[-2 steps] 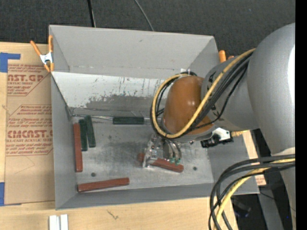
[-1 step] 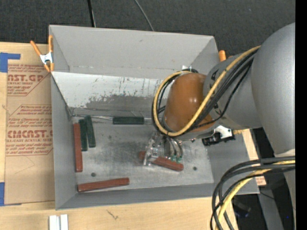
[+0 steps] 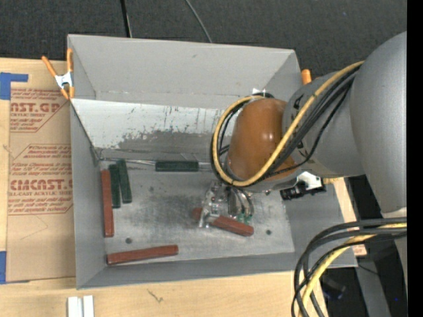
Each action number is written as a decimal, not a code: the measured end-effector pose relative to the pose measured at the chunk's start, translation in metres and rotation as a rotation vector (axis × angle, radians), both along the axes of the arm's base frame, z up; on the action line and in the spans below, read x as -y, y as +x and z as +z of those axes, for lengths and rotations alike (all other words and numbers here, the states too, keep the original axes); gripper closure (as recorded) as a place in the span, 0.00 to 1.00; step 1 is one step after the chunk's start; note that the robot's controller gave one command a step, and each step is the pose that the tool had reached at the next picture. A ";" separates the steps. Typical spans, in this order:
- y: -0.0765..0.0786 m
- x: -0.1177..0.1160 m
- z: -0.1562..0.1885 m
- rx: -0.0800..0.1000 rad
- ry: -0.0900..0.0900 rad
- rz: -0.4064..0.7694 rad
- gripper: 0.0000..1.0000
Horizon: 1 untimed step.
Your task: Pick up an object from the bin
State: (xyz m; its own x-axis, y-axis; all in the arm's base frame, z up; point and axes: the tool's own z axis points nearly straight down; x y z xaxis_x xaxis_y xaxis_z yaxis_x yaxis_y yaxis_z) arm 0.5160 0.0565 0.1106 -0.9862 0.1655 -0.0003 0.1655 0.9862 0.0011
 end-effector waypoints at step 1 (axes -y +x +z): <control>-0.001 0.000 0.012 -0.006 -0.001 0.000 1.00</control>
Offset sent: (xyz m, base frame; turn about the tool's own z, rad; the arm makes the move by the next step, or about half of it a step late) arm 0.0003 0.0001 0.0146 0.0000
